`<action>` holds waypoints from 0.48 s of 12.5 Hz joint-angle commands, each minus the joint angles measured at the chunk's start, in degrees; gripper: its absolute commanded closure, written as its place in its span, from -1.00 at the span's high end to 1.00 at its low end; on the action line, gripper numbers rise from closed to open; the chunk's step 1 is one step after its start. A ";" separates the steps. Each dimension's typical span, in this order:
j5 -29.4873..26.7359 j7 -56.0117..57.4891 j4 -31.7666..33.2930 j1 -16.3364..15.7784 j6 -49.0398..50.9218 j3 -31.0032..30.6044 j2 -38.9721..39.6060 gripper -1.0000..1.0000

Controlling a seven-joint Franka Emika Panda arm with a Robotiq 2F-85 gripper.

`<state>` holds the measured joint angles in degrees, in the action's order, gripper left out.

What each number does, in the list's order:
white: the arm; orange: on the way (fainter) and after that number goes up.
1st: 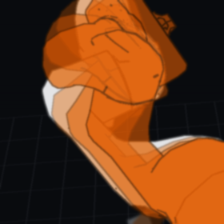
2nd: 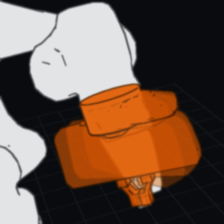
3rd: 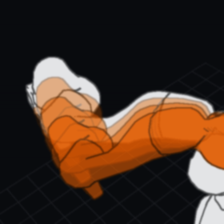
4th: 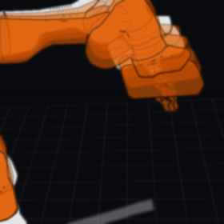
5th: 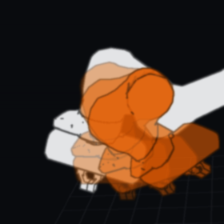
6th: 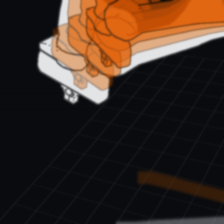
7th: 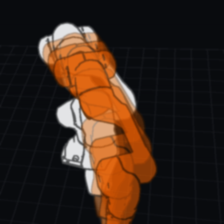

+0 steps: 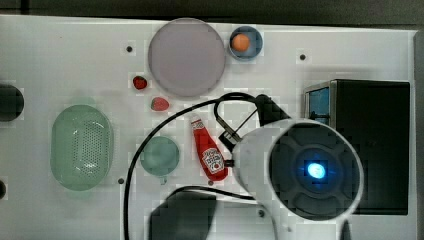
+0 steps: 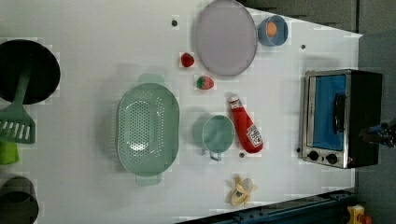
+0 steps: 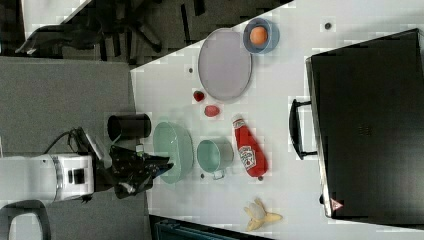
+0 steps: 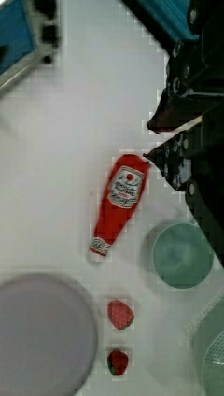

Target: Flap open oven.

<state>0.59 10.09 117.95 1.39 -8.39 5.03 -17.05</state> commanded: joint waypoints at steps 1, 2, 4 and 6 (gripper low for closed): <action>0.22 22.28 -0.76 0.31 -2.80 4.47 -0.99 -0.65; 0.63 29.16 -0.62 0.40 -3.45 5.87 -0.20 -0.65; 2.17 39.98 -0.52 0.63 -6.14 8.56 1.81 -0.65; 3.69 42.91 -0.41 0.93 -9.38 11.17 4.02 -0.65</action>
<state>3.45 43.90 117.84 1.92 -17.01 15.51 -15.72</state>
